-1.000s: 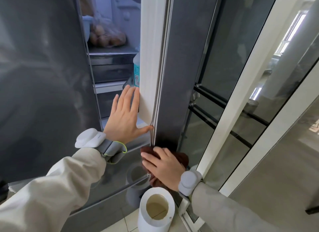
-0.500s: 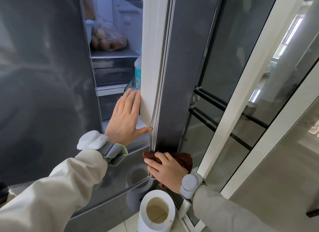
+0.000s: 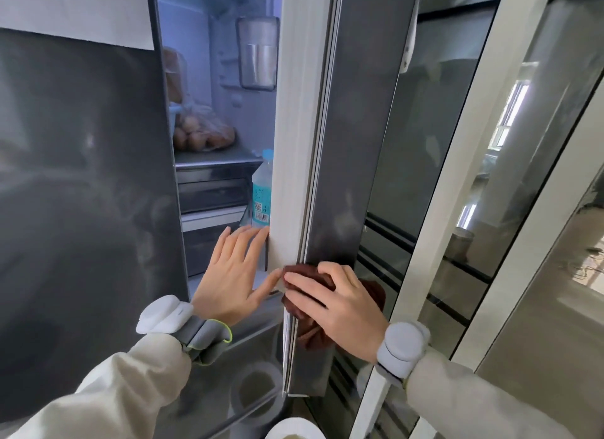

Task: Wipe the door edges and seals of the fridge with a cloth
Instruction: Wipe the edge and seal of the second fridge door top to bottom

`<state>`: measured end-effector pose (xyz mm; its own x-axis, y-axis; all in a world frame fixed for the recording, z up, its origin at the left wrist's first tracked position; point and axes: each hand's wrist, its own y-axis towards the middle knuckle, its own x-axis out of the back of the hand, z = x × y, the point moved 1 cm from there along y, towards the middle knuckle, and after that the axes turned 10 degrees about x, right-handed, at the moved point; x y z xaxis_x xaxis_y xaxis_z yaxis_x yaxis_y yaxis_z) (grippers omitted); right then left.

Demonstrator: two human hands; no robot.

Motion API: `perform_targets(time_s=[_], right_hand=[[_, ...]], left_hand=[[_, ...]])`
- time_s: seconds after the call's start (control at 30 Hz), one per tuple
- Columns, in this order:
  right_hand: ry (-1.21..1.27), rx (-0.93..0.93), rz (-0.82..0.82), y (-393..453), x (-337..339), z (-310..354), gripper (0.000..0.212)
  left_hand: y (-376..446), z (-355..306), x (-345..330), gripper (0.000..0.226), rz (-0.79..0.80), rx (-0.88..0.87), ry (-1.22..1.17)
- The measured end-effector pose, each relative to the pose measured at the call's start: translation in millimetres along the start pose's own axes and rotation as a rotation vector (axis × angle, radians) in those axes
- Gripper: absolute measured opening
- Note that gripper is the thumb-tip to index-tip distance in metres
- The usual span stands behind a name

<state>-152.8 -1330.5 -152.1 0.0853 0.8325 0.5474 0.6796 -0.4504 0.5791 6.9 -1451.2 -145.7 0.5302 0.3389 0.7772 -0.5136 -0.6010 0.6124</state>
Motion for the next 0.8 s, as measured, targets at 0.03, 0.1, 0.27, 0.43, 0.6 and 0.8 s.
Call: perform_targets(time_s=[0.03,0.1,0.27,0.43,0.6,0.8], right_hand=[[-0.025,0.003,-0.022,9.1,8.5,-11.0,0.025],[-0.080,0.010,-0.058,24.8,23.3,-30.6,0.026],[-0.182,0.007,-0.120,50.3,40.8,-58.5,0.021],[-0.132,-0.002,-0.114,35.3,22.2,-35.8,0.017],[-0.077,0.114,0.003,8.2,0.7,-6.1,0.018],[-0.090,0.058,-0.091,38.0,30.5,-39.9,0.019]], left_hand=[[1.4,-0.4,3.4,0.071,-0.005,0.001,-0.016],[3.3,-1.1,7.8,0.068,-0.017,0.017,-0.054],[20.9,-9.1,18.9,0.075,-0.031,0.054,-0.177],[23.7,-12.7,19.3,0.078,0.017,0.033,-0.182],[24.9,-15.8,32.7,0.074,0.008,0.076,-0.314],[51.4,-31.7,61.2,0.061,-0.033,0.202,-0.656]])
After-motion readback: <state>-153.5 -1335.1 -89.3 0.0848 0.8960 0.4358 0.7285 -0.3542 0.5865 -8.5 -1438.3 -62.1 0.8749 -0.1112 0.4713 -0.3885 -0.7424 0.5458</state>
